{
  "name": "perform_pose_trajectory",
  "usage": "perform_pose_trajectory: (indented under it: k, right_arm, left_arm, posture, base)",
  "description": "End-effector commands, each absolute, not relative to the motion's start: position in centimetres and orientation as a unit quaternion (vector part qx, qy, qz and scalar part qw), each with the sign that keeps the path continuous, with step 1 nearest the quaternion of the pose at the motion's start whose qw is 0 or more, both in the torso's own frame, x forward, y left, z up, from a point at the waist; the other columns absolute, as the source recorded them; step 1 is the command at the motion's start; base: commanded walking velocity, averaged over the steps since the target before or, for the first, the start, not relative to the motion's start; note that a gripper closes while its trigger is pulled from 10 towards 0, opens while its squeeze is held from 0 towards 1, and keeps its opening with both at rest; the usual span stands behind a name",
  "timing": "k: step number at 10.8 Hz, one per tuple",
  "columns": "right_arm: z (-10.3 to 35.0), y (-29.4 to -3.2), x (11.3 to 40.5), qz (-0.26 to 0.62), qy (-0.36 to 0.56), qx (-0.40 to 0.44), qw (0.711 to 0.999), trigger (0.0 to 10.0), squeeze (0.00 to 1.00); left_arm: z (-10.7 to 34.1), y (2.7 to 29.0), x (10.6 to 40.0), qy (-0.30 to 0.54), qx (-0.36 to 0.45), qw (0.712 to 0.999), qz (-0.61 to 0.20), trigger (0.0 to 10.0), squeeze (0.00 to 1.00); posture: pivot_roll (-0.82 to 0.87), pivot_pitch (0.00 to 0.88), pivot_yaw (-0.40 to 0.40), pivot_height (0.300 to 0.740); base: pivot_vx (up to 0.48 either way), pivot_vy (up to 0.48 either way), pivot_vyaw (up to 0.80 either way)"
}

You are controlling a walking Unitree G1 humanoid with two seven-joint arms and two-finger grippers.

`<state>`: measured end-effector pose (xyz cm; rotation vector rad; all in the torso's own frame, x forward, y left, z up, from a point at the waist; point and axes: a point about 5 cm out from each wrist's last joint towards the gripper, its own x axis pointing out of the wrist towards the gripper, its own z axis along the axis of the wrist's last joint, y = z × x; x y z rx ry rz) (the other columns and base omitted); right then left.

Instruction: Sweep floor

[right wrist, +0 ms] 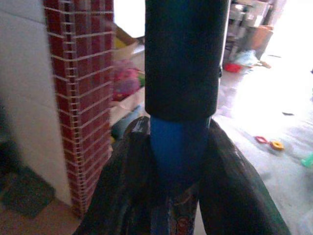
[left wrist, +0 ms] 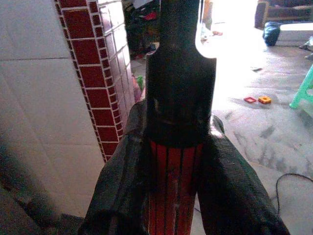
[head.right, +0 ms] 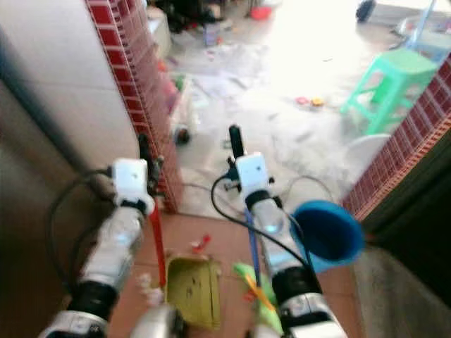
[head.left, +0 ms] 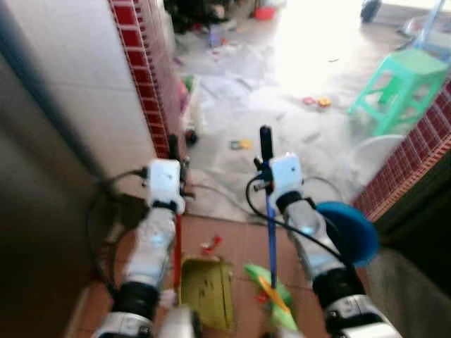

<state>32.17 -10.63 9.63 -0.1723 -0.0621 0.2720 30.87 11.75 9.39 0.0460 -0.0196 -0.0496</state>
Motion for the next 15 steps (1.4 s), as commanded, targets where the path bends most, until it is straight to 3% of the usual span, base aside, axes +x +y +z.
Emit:
perform_pose_trajectory:
  k: [1, 3, 10, 13, 15]
  right_arm:
    - [10.3, -11.0, 32.6, 0.124, -0.048, -0.101, 0.986, 10.0, 0.0]
    - [10.5, -11.2, 32.6, 0.112, -0.055, -0.11, 0.986, 10.0, 0.0]
    - [11.3, -12.8, 33.0, 0.058, -0.075, -0.148, 0.984, 10.0, 0.0]
    - [11.2, -13.0, 33.3, 0.044, -0.063, -0.13, 0.989, 10.0, 0.0]
    - [11.0, -13.5, 33.7, 0.032, -0.041, -0.097, 0.994, 10.0, 0.0]
  left_arm:
    - [13.0, 11.1, 31.9, -0.075, 0.021, 0.996, -0.041, 10.0, 0.0]
    - [14.7, 10.3, 31.8, -0.09, 0.018, 0.993, -0.073, 10.0, 0.0]
    - [10.1, 8.1, 29.3, 0.028, 0.038, 0.98, -0.192, 10.0, 0.0]
    - [7.1, 8.2, 29.6, 0.098, -0.027, 0.981, -0.164, 10.0, 0.0]
    - [7.0, 9.5, 30.8, 0.086, -0.019, 0.991, -0.103, 10.0, 0.0]
  posture:
    - [-0.08, 0.023, 0.034, 0.74]
    - [-0.08, 0.027, 0.035, 0.74]
    - [-0.09, 0.034, 0.034, 0.74]
    - [-0.09, 0.028, 0.032, 0.74]
    - [-0.1, 0.022, 0.027, 0.74]
  base:
    - [0.0, 0.0, 0.0]
    - [0.0, 0.0, 0.0]
    - [0.0, 0.0, 0.0]
    - [0.0, 0.0, 0.0]
    - [0.0, 0.0, 0.0]
